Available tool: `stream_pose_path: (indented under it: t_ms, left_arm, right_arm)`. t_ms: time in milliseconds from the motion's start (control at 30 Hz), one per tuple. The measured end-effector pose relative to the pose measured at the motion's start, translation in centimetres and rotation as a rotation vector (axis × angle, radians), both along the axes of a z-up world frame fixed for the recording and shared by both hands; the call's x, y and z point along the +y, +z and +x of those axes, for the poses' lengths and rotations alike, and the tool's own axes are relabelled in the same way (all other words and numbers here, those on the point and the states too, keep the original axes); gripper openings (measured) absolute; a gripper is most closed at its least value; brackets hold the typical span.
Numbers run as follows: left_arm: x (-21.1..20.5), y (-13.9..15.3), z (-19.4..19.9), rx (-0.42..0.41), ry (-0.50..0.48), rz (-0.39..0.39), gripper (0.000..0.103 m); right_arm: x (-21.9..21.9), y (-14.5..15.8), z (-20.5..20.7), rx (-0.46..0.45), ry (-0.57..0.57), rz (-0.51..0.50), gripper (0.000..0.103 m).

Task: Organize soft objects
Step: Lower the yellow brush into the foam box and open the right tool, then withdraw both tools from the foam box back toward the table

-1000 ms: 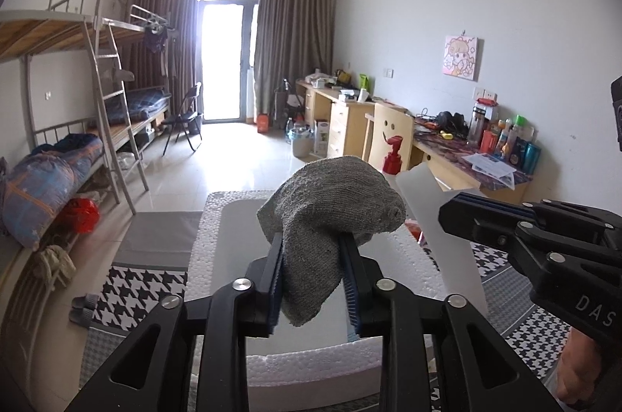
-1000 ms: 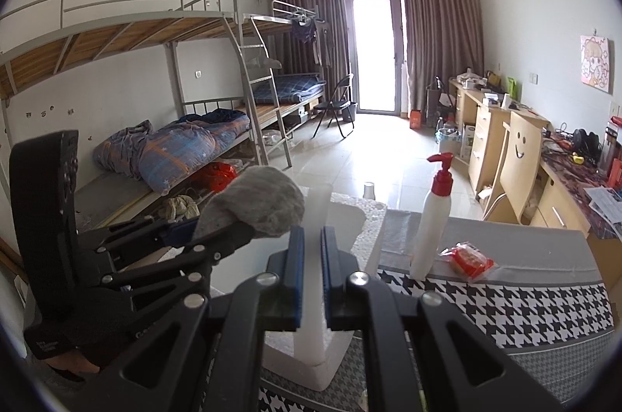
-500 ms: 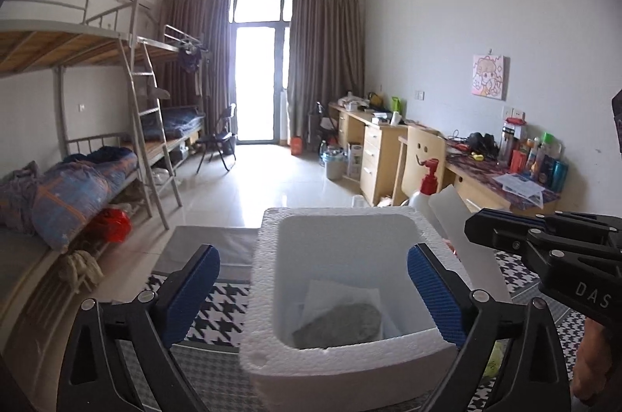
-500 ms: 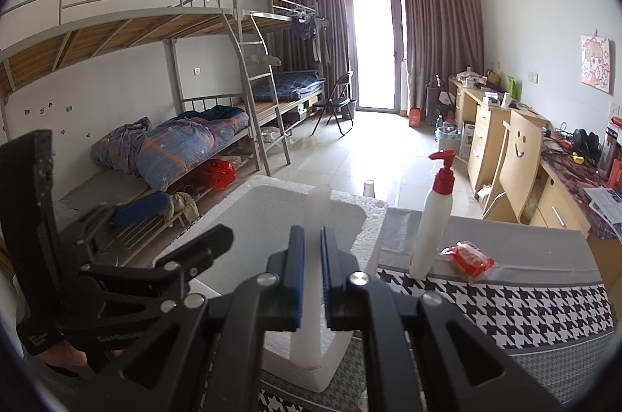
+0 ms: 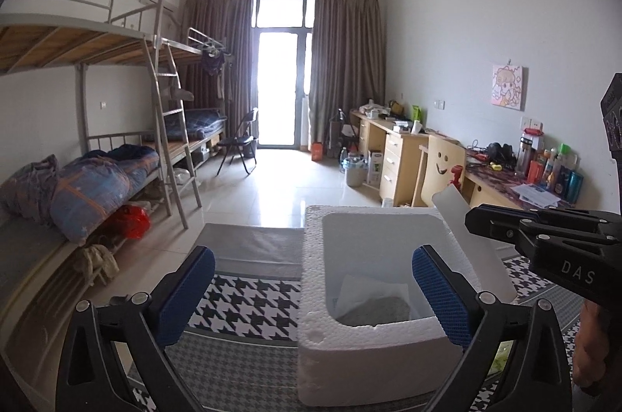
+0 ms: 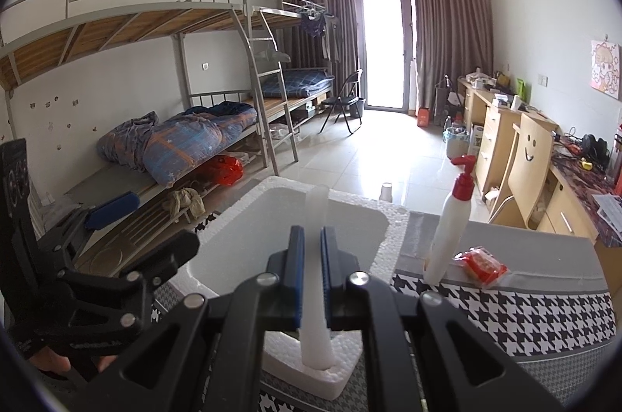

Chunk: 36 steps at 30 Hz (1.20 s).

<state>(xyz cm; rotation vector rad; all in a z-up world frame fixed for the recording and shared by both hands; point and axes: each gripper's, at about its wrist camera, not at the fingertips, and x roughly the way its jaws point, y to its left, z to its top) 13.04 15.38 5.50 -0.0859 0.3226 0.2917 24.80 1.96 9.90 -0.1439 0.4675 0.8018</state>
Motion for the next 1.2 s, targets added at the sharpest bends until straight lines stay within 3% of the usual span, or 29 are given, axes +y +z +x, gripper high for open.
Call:
stream_pose_path:
  t_ms: [767,833,967,1133,1200]
  left_arm:
    - [1.4,-1.2,-2.7,-0.012,0.024,-0.037,0.102]
    - [1.5,-1.2,-2.9,-0.015,0.025,-0.042,0.102]
    - [1.4,-1.0,-3.1,-0.021,0.029,-0.039,0.102]
    - [1.0,-0.8,-3.2,-0.019,0.026,-0.032,0.102]
    - [0.8,-0.7,-3.3,-0.019,0.022,-0.028,0.102]
  right_arm:
    - [2.3,-0.8,0.9,0.043,0.029,-0.016,0.011]
    - [2.5,-1.2,1.4,0.065,0.042,-0.022,0.014]
    - [2.6,-1.6,1.9,0.085,0.045,-0.032,0.038]
    - [2.1,-1.2,1.4,0.072,0.041,-0.014,0.053]
    - [1.6,-0.9,1.2,0.070,0.032,0.002,0.066]
